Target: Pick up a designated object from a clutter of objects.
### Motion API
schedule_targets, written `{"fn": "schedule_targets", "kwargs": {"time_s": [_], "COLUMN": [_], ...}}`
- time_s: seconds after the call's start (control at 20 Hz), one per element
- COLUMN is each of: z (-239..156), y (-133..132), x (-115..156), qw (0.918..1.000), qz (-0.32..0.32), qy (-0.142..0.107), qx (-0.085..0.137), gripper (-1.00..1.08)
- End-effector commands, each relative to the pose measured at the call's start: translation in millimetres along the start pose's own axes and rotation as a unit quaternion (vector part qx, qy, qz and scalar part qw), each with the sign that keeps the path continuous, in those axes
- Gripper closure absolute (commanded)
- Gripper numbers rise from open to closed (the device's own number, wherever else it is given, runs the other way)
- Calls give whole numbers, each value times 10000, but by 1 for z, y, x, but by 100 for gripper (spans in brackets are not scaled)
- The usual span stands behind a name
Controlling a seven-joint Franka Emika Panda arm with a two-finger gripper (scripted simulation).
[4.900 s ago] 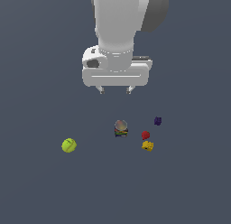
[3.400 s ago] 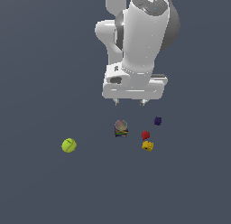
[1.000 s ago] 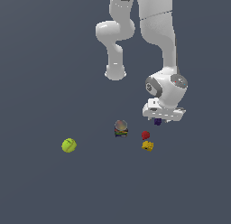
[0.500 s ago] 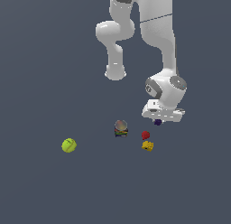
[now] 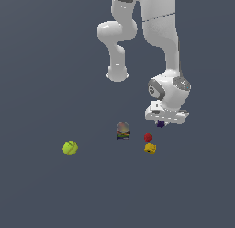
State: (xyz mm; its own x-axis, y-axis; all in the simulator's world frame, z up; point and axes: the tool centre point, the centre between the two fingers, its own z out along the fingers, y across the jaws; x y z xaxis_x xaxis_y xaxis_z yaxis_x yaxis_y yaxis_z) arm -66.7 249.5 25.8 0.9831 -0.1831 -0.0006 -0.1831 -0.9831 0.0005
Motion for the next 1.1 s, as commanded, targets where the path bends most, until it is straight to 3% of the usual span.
{"fn": "schedule_targets", "kwargs": {"time_s": [0.0, 0.45, 1.05], "z": [-6, -57, -171], "y": [0, 0, 0], "x": [3, 23, 70], "qw": [10000, 10000, 10000], "qz": [1, -2, -7], "qy": [5, 2, -5], "qx": [3, 5, 14], "gripper": [108, 108, 108]}}
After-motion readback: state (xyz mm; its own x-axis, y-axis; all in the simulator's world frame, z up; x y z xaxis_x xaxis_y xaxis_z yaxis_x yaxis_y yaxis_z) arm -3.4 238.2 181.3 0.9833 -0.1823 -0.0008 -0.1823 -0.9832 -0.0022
